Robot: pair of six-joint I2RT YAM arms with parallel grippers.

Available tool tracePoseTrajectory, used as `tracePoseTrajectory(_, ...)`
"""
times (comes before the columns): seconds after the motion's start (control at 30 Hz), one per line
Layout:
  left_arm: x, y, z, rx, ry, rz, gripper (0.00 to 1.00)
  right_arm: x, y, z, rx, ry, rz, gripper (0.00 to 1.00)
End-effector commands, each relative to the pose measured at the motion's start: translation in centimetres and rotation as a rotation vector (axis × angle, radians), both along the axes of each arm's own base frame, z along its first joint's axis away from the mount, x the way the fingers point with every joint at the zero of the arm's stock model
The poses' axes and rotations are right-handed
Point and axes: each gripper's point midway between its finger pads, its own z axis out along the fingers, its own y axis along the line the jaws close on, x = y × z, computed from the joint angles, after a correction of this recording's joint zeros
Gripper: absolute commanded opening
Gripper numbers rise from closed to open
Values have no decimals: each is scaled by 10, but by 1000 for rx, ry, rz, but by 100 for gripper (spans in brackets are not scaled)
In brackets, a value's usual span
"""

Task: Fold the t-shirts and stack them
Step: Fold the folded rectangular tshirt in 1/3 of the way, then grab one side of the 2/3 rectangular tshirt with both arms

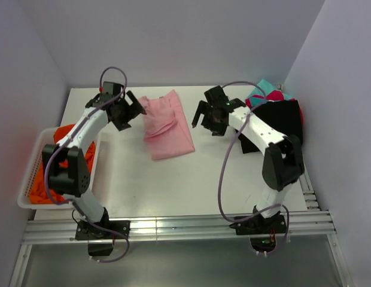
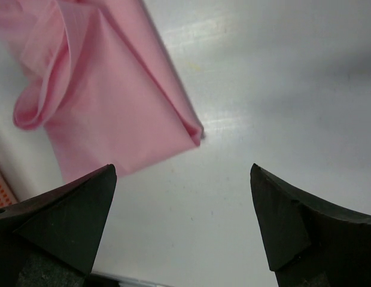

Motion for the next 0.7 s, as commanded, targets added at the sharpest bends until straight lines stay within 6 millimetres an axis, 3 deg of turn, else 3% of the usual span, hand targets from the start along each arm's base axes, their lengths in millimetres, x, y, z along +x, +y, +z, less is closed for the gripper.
tracePoseTrajectory(0.0, -49, -11, -7, -5, 31, 14, 99, -8, 9, 13, 94, -85, -5, 100)
tracePoseTrajectory(0.03, -59, -15, -12, -11, 40, 22, 100, -18, 6, -2, 85, -54, -3, 100)
tracePoseTrajectory(0.07, -82, -23, -35, -9, 97, 11, 99, -20, 6, -6, 91, -56, -3, 99)
tracePoseTrajectory(0.1, -89, -29, -31, -46, 87, 44, 99, -24, 9, -9, 112, -44, 3, 99)
tracePoseTrajectory(0.13, -101, -37, -38, -49, 101, 46, 99, -31, 8, -19, 112, -23, 10, 98)
tracePoseTrajectory(0.17, -119, -38, -57, -64, 157, 85, 99, -30, 11, -20, 125, -37, 14, 98)
tracePoseTrajectory(0.27, -141, -48, -68, -72, 168, 107, 98, -32, 13, -28, 125, -35, 24, 97)
tracePoseTrajectory(0.47, -154, -59, -81, -39, 201, 147, 98, -26, 21, -45, 120, -13, 42, 95)
tracePoseTrajectory(0.67, -148, -65, -91, 2, 209, 166, 97, -15, 25, -51, 105, -7, 52, 94)
